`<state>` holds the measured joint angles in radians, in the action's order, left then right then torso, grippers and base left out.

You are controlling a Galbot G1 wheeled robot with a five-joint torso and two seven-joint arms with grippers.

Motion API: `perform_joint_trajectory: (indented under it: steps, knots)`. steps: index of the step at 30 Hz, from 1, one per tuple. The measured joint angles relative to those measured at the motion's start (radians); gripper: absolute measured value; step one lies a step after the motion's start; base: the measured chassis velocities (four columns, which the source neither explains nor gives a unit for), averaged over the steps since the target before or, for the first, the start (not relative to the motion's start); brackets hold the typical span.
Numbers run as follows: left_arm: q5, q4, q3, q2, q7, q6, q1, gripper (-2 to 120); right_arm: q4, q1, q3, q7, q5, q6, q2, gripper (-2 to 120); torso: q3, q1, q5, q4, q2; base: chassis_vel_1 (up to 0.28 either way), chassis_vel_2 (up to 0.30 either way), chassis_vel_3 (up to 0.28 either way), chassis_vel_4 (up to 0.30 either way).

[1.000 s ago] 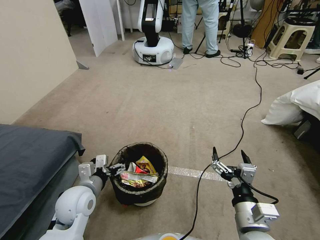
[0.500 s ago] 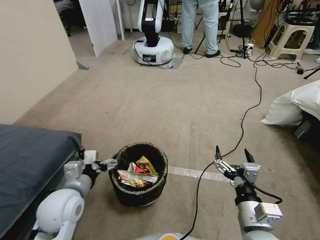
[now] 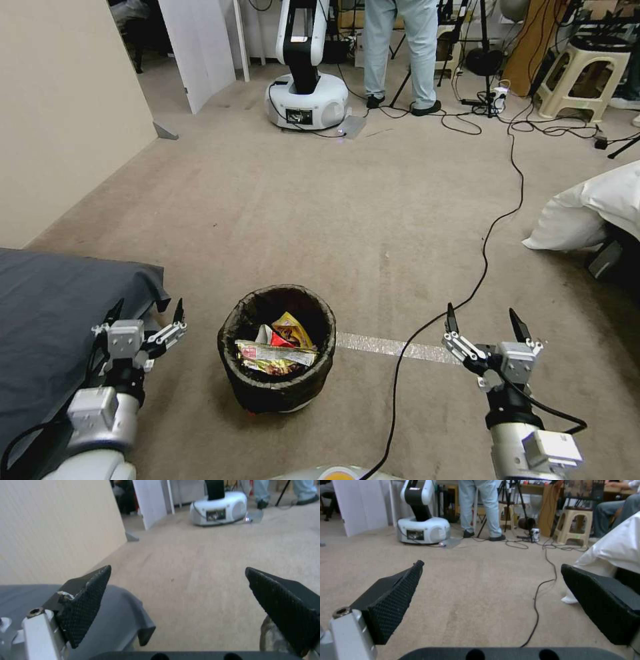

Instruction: Pick up the trash bin, then pick up the garbage from the floor and place it into the trash bin.

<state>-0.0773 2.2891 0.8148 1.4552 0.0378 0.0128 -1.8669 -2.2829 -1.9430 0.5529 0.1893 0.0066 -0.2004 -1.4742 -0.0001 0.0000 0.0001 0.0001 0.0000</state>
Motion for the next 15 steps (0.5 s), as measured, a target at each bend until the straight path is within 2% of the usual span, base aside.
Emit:
perform_joint_trajectory:
  steps: [3,7,15]
  knots:
    - [0.021,0.012,-0.011,0.006,0.017,0.058,-0.029,100,-0.002,-0.042,0.007,0.011,-0.015,-0.037,-0.005,100,0.000,0.000,-0.0001,-0.0003,0.000,0.000,0.000,0.000,0.000]
    - [0.025,0.021,-0.019,0.011,0.024,0.098,-0.055,100,-0.002,-0.073,0.011,0.017,-0.028,-0.065,-0.010,100,0.000,0.000,0.0000,-0.0002,0.000,0.000,0.000,0.000,0.000]
    - [0.025,0.030,-0.022,0.013,0.022,0.115,-0.068,100,-0.006,-0.093,0.012,0.051,-0.046,-0.079,-0.009,100,0.000,0.000,0.0000,-0.0001,0.000,0.000,0.000,0.000,0.000]
